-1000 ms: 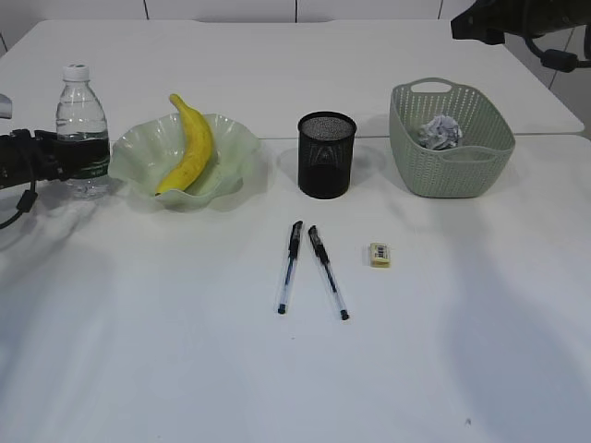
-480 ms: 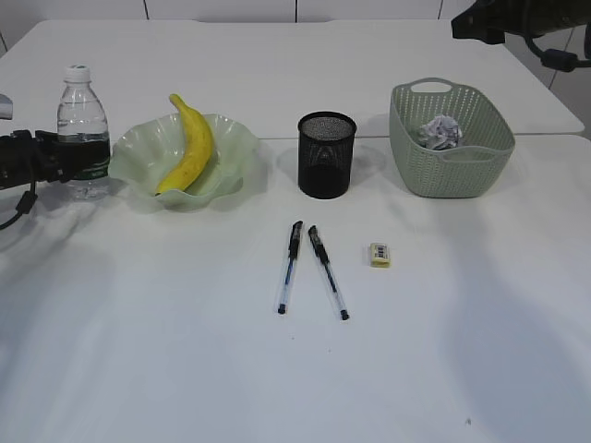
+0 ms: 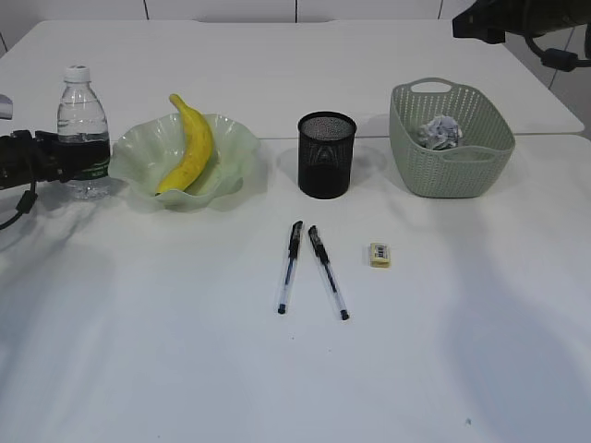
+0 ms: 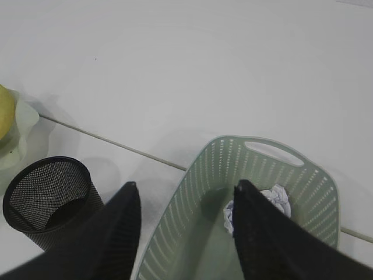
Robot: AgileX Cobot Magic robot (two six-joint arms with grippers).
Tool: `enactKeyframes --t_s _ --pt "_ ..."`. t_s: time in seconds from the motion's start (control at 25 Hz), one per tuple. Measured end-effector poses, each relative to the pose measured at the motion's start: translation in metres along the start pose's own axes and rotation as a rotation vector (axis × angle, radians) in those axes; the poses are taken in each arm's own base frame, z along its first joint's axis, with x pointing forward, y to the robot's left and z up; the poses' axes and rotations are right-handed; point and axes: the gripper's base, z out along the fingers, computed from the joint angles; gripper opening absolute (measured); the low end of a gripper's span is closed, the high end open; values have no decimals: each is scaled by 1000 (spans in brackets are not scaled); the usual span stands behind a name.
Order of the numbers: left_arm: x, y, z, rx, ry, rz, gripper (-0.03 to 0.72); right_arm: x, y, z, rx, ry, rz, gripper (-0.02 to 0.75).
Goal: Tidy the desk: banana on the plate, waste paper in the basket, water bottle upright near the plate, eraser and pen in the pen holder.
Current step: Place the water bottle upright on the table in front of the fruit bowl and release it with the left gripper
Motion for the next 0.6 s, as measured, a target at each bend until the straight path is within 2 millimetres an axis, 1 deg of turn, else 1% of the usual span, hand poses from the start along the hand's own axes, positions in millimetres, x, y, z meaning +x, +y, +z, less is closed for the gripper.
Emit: enactKeyframes --t_s 0.6 --pt "0 0 0 4 3 -12 420 0 0 0 1 -1 0 385"
